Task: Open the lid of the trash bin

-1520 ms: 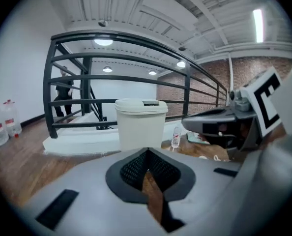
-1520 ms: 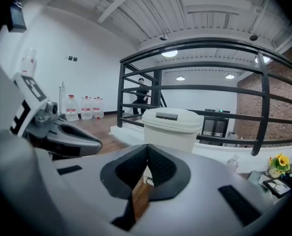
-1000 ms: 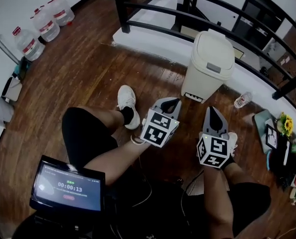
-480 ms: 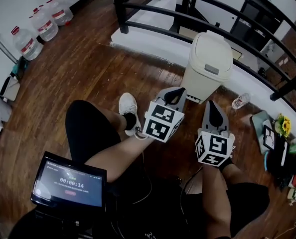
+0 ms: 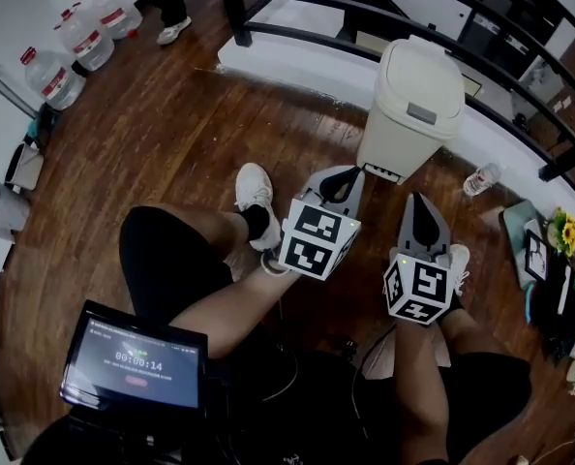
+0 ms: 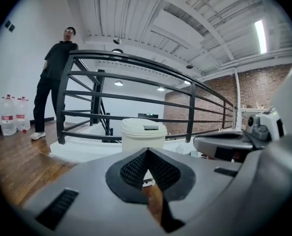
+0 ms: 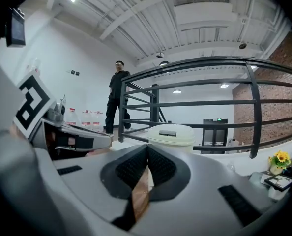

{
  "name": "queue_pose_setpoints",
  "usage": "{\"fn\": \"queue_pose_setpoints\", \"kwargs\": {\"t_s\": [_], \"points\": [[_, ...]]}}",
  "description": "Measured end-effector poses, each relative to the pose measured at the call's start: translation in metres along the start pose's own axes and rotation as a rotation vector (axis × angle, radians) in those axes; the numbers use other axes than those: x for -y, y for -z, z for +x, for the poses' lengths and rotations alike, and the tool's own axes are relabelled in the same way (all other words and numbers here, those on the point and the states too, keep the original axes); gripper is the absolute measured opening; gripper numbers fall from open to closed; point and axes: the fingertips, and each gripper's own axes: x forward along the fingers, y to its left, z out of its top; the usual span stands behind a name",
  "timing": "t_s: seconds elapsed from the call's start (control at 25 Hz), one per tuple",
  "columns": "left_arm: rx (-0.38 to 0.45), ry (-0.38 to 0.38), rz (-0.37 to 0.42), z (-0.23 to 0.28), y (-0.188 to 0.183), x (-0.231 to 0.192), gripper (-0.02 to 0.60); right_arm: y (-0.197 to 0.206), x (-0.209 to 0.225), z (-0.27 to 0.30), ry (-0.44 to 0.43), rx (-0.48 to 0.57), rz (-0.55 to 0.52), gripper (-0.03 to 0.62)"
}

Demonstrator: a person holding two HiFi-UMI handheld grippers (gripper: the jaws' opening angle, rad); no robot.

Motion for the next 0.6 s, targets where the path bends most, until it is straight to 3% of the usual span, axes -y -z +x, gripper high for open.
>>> {"fn": "queue_pose_setpoints", "kwargs": {"t_s": [0.16, 0.44, 0.6], "points": [[0.002, -0.006, 0.055, -0.005, 0.004, 0.006, -0.003, 0.005, -0.003, -0.005, -0.004, -0.008, 0.02, 0.006], [-0.02, 0.001, -0.003, -0.012, 0.007, 0.001, -0.003, -0.002, -0.01, -0.011, -0.011, 0.001, 0.049, 0.006], [-0.019, -0.011, 0.014, -0.011, 0.01, -0.002, -0.003, 0.003, -0.008, -0.01, -0.008, -0.001, 0.044, 0.005]]}}
